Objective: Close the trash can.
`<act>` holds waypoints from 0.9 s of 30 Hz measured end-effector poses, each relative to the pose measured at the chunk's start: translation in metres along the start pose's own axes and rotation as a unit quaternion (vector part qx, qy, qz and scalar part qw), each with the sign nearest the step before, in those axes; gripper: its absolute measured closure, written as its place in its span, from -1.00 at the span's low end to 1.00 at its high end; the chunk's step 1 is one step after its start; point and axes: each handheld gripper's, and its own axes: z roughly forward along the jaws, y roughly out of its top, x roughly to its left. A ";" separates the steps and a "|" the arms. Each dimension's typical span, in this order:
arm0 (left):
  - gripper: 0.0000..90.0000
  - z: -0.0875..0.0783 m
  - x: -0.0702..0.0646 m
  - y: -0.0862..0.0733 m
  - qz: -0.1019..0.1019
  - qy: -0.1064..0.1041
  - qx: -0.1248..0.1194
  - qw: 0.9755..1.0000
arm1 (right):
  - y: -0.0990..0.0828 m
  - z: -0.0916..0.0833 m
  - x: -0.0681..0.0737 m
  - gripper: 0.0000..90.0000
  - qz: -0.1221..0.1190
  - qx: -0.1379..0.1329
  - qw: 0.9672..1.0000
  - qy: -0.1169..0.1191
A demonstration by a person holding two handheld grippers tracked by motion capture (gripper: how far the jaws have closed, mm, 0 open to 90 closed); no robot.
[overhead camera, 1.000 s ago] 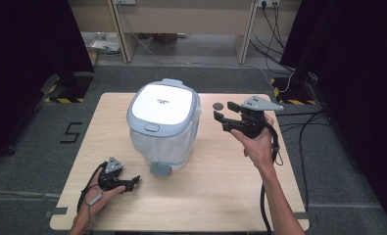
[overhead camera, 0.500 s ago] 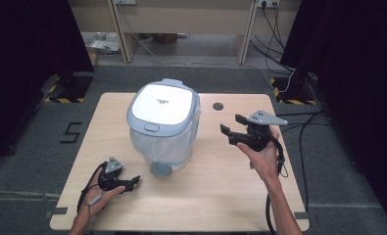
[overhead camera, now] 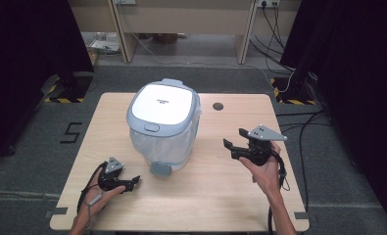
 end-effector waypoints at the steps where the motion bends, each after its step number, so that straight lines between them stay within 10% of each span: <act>1: -0.68 0.000 0.000 0.000 0.000 0.000 0.000 1.000 | 0.000 0.000 0.000 -0.37 0.000 0.000 1.000 0.000; 27: -0.68 0.000 0.000 0.000 0.000 0.001 0.000 1.000 | -0.091 0.010 0.007 -0.52 0.041 0.060 0.997 -0.008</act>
